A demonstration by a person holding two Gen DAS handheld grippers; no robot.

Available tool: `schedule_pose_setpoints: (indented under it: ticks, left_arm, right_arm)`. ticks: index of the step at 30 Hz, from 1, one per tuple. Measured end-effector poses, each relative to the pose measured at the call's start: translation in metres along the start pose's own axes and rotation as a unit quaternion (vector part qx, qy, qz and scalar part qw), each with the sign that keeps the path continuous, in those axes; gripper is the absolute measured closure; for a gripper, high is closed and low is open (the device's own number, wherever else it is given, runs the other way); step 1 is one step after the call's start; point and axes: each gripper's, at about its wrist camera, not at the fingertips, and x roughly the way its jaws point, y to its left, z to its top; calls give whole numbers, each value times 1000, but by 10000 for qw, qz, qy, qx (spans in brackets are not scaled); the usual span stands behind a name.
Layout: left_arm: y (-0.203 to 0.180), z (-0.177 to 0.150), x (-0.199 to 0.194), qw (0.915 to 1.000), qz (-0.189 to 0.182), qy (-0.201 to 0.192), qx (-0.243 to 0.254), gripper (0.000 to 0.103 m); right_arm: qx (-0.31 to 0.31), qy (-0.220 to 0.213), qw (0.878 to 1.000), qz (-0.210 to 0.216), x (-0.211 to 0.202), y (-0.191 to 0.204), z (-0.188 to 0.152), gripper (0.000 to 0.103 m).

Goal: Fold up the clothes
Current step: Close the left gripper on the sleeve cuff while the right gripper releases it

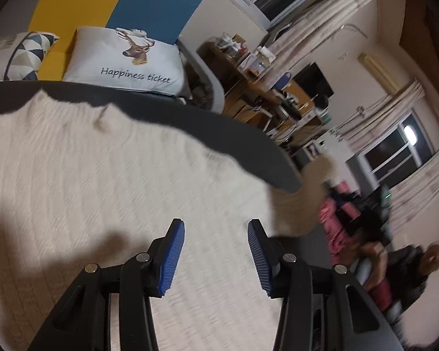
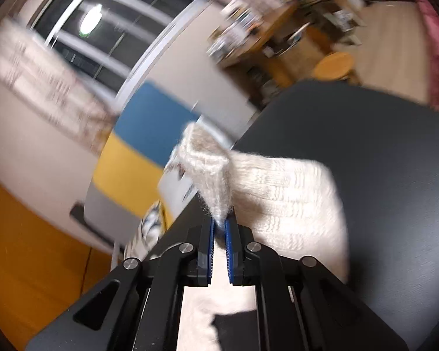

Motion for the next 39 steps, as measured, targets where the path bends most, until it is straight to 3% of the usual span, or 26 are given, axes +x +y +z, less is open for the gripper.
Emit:
schedule_pose_setpoints:
  ticks: [3, 8, 14, 19, 25, 31, 33, 34, 36, 38, 39]
  left_arm:
    - [-8, 10, 11, 9998, -123, 117, -94, 57]
    - [-32, 18, 52, 9973, -350, 650, -60, 57]
    - [-48, 24, 103, 9896, -722, 1121, -542, 56]
    - [-63, 26, 132, 9851, -733, 1368, -746, 54]
    - [-71, 21, 152, 9816, -541, 1664, -760, 53]
    - [-73, 14, 175, 9759, -422, 1946, -895, 54]
    - [-75, 14, 182, 9756, -337, 1978, -897, 62]
    - [-76, 13, 185, 9762, -231, 1987, -840, 70]
    - [-83, 12, 185, 9804, -1, 1898, -533, 98]
    - [-89, 11, 183, 9836, 155, 1781, -250, 97]
    - [-91, 11, 180, 9851, 185, 1699, -193, 97]
  right_arm:
    - [-188, 480, 9985, -162, 41, 11, -34, 96]
    - [-743, 907, 9895, -842, 74, 14, -79, 96]
    - [-2100, 877, 9642, -1364, 82, 40, -109, 96]
    - [-3080, 838, 9358, -1494, 79, 61, -129, 96]
    - [-3788, 780, 9073, -1650, 76, 68, -151, 96]
    - [-4162, 680, 8909, -1686, 79, 76, -164, 92]
    - [-4265, 658, 8852, -1738, 77, 77, -168, 92]
    - [-4232, 601, 8870, -1746, 72, 76, -168, 92]
    - [-4065, 450, 8960, -1730, 60, 73, -166, 88]
    - [-3839, 310, 9073, -1687, 46, 68, -163, 81]
    - [-3548, 245, 9209, -1595, 35, 61, -159, 73]
